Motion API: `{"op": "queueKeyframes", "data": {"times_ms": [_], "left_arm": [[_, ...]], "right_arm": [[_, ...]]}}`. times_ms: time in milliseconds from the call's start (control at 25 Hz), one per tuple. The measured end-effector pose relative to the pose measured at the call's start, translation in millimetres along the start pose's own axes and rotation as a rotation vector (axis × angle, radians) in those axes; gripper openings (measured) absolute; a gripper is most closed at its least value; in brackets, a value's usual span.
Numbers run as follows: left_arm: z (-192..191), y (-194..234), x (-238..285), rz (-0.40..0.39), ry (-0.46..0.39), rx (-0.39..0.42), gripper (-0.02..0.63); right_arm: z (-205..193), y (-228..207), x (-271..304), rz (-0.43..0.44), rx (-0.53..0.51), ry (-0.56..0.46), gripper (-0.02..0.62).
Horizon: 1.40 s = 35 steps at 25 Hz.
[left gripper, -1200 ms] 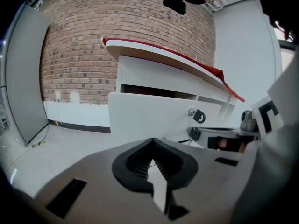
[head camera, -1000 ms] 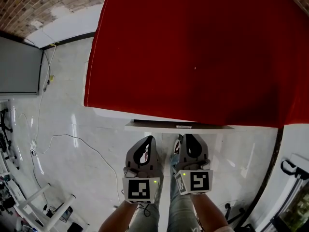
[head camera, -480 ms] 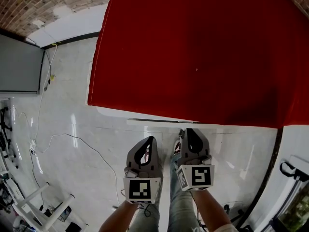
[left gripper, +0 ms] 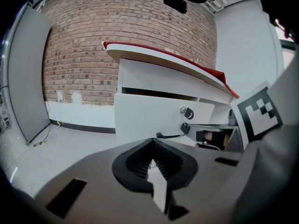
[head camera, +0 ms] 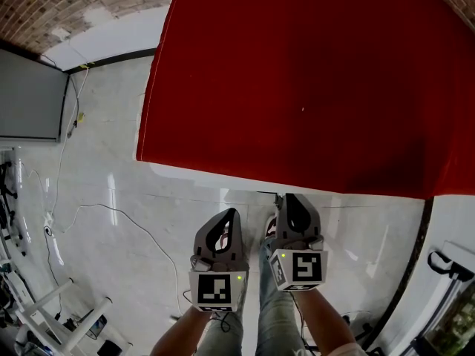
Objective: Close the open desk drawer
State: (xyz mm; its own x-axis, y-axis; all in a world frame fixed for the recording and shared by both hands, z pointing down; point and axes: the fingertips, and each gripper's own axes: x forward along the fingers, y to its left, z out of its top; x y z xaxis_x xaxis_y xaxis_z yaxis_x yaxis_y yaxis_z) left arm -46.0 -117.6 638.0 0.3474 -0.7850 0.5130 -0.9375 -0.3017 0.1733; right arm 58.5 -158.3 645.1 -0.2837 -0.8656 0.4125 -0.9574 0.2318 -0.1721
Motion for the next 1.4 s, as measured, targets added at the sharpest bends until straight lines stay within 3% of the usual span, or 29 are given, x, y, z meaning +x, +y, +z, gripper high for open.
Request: {"op": "queueKeyframes", "data": {"times_ms": [600, 760, 1400], "left_arm": [[9.1, -0.8, 1.7, -0.002, -0.020, -0.022, -0.002], [6.5, -0.7, 2.7, -0.013, -0.008, 0.004, -0.002], [12.5, -0.3, 2.0, -0.023, -0.018, -0.006, -0.002]], "right_arm": [[6.0, -6.3, 13.2, -0.011, 0.042, 0.012, -0.002], [8.1, -9.7, 19.2, -0.015, 0.081, 0.020, -0.002], [15.6, -13.5, 33.0, -0.022, 0.087, 0.040, -0.002]]}}
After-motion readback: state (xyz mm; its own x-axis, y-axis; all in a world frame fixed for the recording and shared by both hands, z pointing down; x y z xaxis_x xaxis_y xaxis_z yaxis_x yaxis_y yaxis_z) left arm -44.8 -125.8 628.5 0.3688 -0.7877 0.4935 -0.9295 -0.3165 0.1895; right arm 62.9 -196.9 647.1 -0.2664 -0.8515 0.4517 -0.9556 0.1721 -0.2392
